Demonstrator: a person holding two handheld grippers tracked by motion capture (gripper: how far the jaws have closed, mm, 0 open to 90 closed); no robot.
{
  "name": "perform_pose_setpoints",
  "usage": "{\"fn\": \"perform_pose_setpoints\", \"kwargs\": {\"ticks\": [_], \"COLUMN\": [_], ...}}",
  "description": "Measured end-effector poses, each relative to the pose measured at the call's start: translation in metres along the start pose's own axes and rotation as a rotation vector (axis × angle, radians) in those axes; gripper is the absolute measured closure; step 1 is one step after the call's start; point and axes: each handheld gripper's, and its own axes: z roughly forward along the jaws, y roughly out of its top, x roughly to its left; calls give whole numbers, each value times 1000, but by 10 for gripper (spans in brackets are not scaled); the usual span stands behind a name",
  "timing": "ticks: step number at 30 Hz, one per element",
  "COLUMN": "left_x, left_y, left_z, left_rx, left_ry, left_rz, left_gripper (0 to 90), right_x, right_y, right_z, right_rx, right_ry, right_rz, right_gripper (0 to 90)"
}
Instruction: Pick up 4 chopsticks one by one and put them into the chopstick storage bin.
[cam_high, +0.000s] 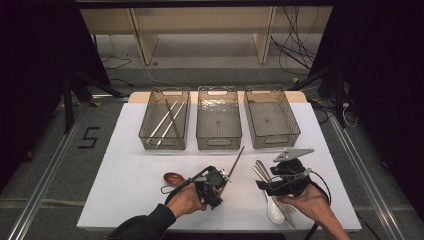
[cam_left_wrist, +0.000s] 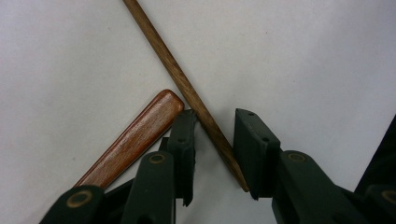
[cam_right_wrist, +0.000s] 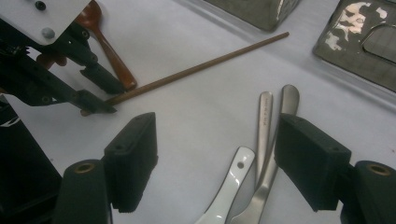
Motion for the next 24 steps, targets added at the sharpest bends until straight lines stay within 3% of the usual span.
{"fn": "perform_pose_setpoints", "kwargs": {"ticks": [5,12,20,24], "left_x": [-1,6,11,9], "left_y": [0,-1,-1,0], "left_z": [0,0,-1,0], "left_rx": [-1,-4,-7,-1], "left_ry": [9,-7,-36,-27], "left_rz": [11,-10,-33,-34], "left_gripper": [677,777,794,785], "right_x": [0,0,0,0], "right_y": [0,0,0,0], "right_z": [-2,-2,-1,-1], "right_rx": [-5,-5,0,0], "right_ry": [-1,2,5,4], "right_rz": [1,-4,-3,-6], "right_gripper": [311,311,312,313]}}
